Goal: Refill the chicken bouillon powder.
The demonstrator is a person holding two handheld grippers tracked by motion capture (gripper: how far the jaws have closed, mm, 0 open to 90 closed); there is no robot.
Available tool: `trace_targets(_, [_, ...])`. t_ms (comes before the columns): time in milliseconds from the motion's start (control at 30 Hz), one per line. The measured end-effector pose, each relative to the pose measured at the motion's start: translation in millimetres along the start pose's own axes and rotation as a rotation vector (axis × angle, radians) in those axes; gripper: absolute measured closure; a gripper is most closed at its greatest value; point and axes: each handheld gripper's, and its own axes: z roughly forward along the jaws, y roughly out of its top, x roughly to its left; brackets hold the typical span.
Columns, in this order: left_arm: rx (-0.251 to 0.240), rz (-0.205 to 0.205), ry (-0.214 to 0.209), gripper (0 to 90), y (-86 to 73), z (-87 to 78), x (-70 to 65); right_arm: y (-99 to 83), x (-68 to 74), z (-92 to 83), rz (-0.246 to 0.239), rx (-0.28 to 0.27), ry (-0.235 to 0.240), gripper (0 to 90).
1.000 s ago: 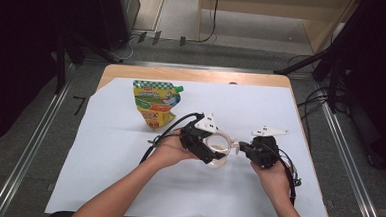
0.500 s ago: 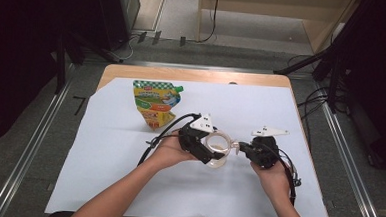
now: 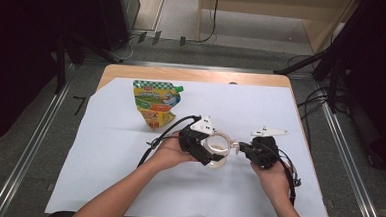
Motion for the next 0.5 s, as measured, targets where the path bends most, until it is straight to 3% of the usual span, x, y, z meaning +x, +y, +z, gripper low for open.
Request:
trace_targets(133, [0.027,0.027,0.021,10.9,4.0,-2.3,-2.5,-0.1,0.6,0.9,-0.002,0.005,0.001,90.0])
trace_targets(500, [0.026,0.034,0.022,11.6,11.6,-6.4,-3.8,-0.8,1.4,1.5,0.003,0.009,0.006,90.0])
